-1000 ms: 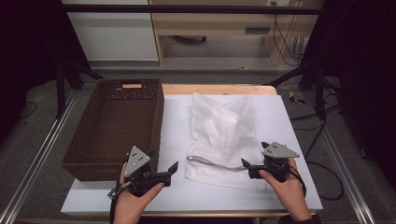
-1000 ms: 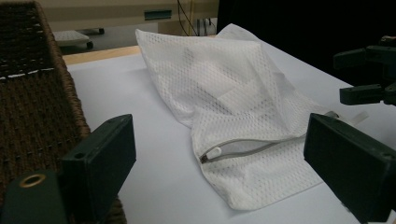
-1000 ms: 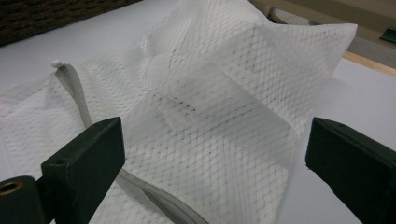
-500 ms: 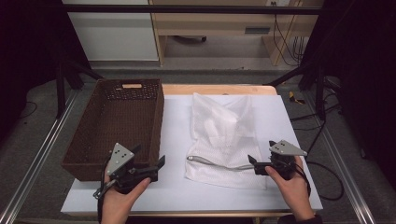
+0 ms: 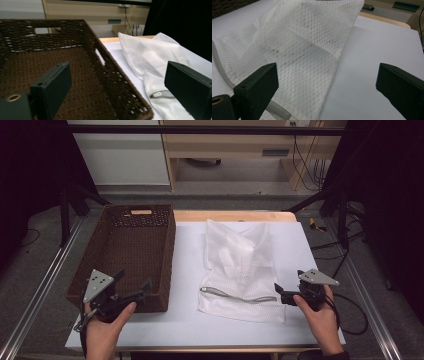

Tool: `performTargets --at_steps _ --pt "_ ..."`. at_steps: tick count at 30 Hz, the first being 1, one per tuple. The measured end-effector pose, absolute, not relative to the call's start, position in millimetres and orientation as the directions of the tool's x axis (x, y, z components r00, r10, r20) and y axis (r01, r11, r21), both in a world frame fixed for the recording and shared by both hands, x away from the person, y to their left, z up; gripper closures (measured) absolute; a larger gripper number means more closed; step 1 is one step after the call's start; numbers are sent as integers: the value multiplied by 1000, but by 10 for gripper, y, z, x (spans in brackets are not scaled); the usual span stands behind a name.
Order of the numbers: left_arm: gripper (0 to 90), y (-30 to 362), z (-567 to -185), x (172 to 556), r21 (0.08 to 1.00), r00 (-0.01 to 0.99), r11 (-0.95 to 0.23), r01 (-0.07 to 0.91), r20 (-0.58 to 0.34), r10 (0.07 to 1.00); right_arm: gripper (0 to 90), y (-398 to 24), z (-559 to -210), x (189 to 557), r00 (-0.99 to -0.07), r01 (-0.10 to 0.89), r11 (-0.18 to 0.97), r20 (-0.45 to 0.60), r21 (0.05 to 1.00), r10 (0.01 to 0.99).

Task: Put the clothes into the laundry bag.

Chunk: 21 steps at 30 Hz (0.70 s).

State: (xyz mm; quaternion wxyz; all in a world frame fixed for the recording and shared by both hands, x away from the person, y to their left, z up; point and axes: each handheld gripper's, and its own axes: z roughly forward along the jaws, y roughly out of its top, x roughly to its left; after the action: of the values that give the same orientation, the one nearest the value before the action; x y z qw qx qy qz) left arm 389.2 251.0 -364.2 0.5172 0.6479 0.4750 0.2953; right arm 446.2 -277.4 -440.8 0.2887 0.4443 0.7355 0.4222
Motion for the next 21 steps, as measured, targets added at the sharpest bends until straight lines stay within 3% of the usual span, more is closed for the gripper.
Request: performTargets --at_steps 21 --pt "54 2909 -3692 3930 951 293 -17 309 -78 953 50 -3004 -4474 4489 -397 449 215 -22 867 917"
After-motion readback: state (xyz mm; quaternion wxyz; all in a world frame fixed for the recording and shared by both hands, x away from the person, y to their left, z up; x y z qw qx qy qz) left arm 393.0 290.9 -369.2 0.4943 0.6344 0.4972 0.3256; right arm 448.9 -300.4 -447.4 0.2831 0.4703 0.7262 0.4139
